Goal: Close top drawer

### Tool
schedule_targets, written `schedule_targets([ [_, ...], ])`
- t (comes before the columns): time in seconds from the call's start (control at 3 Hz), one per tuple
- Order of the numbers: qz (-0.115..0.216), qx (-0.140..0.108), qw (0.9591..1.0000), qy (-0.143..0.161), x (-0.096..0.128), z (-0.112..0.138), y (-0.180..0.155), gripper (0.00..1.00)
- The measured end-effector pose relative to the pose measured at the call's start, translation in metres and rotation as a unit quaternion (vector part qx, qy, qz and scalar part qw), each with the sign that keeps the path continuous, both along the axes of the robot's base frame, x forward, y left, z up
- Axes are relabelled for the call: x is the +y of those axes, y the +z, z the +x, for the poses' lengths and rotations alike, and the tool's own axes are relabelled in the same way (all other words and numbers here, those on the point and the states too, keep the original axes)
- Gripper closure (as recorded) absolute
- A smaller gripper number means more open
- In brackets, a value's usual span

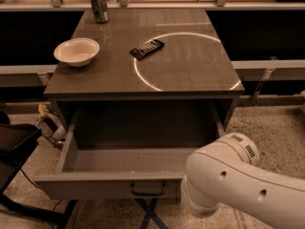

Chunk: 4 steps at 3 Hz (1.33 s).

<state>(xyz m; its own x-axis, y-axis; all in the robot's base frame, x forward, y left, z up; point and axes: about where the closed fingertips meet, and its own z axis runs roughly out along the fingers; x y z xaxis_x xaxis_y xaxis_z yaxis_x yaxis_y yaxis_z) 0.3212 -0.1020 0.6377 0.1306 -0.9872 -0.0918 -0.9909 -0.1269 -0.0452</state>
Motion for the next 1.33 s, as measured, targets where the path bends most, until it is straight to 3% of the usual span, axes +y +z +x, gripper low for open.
schedule_targets([
  [0.67, -0.009, -0.025, 0.9996, -0.001, 0.002, 0.058, 0.007, 1.0],
  [1.33, -0.01, -0.023, 0.9997, 0.004, 0.011, 0.071, -0.006, 1.0],
])
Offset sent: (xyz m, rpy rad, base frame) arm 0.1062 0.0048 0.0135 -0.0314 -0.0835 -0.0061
